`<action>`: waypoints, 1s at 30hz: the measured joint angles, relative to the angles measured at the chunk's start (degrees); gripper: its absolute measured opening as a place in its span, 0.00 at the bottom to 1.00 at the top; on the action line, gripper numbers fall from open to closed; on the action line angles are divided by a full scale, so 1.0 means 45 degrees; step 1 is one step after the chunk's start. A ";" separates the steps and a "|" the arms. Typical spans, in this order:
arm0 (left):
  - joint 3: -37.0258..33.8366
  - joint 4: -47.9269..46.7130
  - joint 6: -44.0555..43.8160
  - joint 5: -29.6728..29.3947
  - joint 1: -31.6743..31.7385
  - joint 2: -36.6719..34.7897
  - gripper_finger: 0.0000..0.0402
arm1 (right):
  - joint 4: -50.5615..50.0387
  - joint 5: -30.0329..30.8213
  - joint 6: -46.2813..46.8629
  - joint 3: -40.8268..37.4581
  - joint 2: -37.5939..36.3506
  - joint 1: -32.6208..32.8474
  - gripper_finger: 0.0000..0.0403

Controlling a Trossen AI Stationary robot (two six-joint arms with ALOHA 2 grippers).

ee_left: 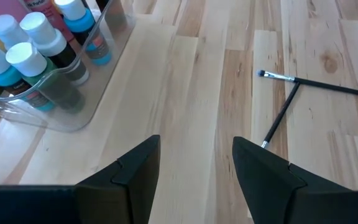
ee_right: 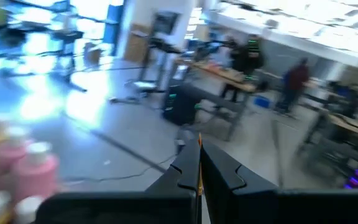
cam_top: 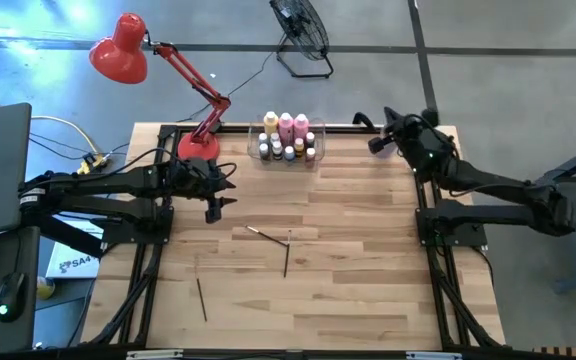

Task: Pick & Place Paint Supplies
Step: Put the black paint brush into the violet cup

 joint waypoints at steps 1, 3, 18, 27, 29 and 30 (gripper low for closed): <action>-0.0004 0.0000 0.0000 -0.0018 0.0000 0.0000 0.49 | 0.0488 0.0375 -0.0061 -0.0253 -0.0006 0.0000 0.01; 0.0000 0.0000 0.0000 -0.0047 0.0000 0.0000 0.49 | 0.1273 0.0789 -0.0169 -0.0702 0.0018 -0.0005 0.01; 0.0001 0.0005 0.0000 -0.0061 0.0000 0.0005 0.49 | 0.3448 0.1211 0.0948 -0.1523 0.1168 -0.1823 0.01; 0.0001 0.0000 0.0000 -0.0061 0.0000 0.0005 0.49 | 0.3887 0.1482 0.2142 -0.1523 0.2777 -0.2953 0.01; 0.0000 0.0000 0.0000 -0.0061 0.0000 0.0001 0.49 | 0.3884 0.1463 0.2464 -0.1523 0.3045 -0.3129 0.01; -0.0001 0.0000 0.0000 -0.0065 0.0000 0.0005 0.49 | 0.3880 0.1464 0.2559 -0.1523 0.3170 -0.3206 0.01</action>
